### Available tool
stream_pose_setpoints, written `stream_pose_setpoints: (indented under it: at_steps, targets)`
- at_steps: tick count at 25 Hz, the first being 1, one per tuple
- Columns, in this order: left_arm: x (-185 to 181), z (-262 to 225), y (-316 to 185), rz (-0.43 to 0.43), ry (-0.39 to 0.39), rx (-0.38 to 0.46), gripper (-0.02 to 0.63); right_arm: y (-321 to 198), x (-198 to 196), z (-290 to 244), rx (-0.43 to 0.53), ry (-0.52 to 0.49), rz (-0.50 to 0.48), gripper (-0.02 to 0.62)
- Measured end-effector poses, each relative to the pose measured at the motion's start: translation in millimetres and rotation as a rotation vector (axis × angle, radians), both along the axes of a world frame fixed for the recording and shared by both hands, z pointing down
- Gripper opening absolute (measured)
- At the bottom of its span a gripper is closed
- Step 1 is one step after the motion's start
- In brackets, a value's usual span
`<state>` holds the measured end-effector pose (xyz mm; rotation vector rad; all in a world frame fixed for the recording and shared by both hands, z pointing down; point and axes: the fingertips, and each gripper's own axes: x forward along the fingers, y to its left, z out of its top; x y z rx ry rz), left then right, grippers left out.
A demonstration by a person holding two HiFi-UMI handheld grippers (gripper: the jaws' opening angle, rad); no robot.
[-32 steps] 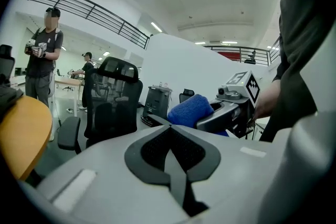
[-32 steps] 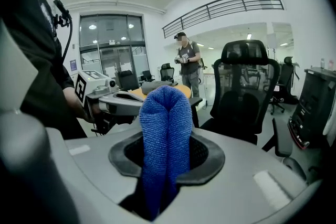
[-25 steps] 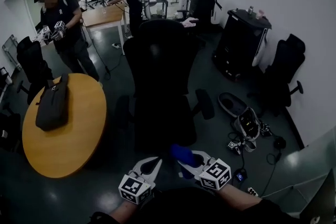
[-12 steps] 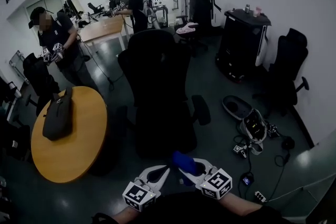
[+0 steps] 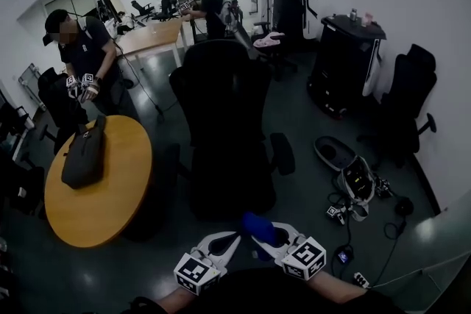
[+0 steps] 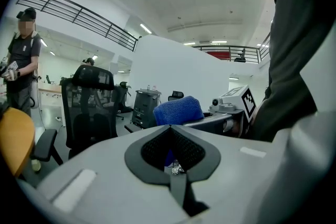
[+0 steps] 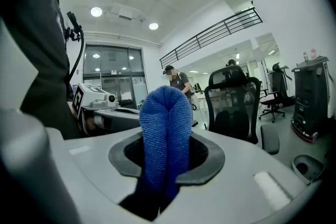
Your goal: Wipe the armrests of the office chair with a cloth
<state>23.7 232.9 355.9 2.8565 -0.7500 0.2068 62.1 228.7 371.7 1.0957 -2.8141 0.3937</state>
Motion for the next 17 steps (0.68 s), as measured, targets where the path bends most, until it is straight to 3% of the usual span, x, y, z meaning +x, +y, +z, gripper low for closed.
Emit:
stream_pose_setpoints:
  at_steps: [17]
  targets:
    - [-8.6, 1.4, 17.0, -0.029, 0.010, -0.010, 0.017, 16.1, -14.0, -0.1, -0.009, 0.020, -0.046, 0.130]
